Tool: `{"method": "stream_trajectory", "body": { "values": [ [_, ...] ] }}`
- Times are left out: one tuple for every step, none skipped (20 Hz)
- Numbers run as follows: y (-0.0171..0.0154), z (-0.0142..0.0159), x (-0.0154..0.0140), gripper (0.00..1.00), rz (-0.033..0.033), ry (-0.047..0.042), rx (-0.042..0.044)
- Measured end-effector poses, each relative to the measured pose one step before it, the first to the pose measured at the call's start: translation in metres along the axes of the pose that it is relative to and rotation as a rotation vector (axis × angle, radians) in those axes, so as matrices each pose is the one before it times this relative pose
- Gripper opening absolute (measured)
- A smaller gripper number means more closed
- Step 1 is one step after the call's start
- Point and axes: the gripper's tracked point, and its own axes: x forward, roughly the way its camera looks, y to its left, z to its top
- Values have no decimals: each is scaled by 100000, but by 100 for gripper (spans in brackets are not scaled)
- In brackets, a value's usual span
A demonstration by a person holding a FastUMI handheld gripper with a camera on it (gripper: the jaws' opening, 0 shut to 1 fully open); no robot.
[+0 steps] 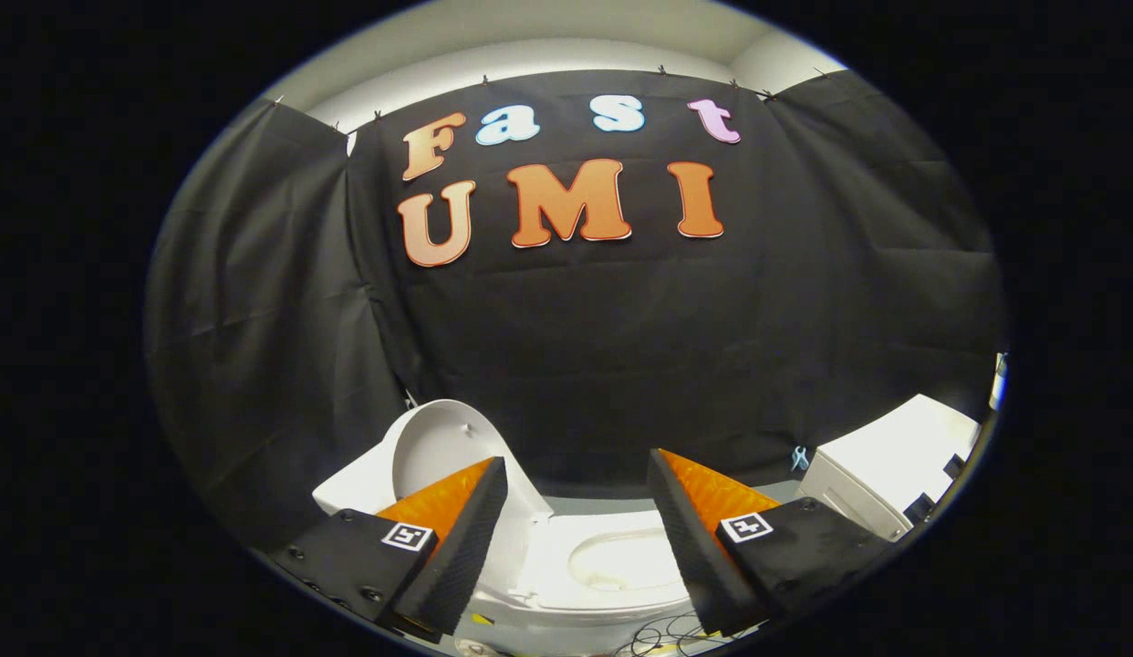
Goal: Open the toilet lid.
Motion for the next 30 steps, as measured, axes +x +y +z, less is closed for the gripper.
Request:
{"method": "stream_trajectory", "body": {
  "values": [
    [-790, 215, -119, 99, -889, -512, -489],
    [-841, 184, -201, 99, -976, -435, -497],
    [-799, 251, -138, 99, -810, -484, -489],
    [-753, 257, -36, 99, -843, -418, 5],
    [-522, 226, -120, 99, -268, -211, 497],
    [-238, 181, -2, 99, -53, -273, 385],
    [-407, 206, -102, 99, -272, -610, -81],
    [-585, 68, 12, 99, -1024, -274, -259],
    [-448, 52, 23, 99, -652, -23, 20],
    [-186, 204, -33, 99, -82, -210, 362],
    [-171, 172, -113, 99, -179, -238, 557],
    [-160, 289, -18, 99, -137, -373, 320],
    [-194, 224, 2, 99, -260, -535, 276],
    [-229, 264, -23, 99, -251, -759, 128],
    [-278, 253, -62, 98, -471, -683, 332],
    [-376, 337, -62, 99, -392, -485, 834],
    [-178, 292, -36, 99, 31, -486, 1248],
    [-103, 364, -88, 99, -65, -539, 1153],
    [-224, 446, -51, 99, -77, -750, 386],
    [-346, 326, -152, 99, -526, -876, -349],
    [-335, 382, -122, 99, -553, -980, -661],
    [-187, 410, -72, 99, -299, -854, -465],
    [-90, 280, -102, 99, -146, -661, 29],
    [-98, 219, -109, 99, -153, -408, 114],
    [-138, -60, -143, 99, -341, -229, 247],
    [-142, 86, -61, 99, -35, -240, 131],
    [-84, 78, -147, 99, -150, -114, -141],
    [-98, 68, 25, 99, -110, -239, -252],
    [-41, 74, 27, 99, -48, -335, -175],
    [37, 139, -195, 99, 145, -248, -208]
  ]
}}
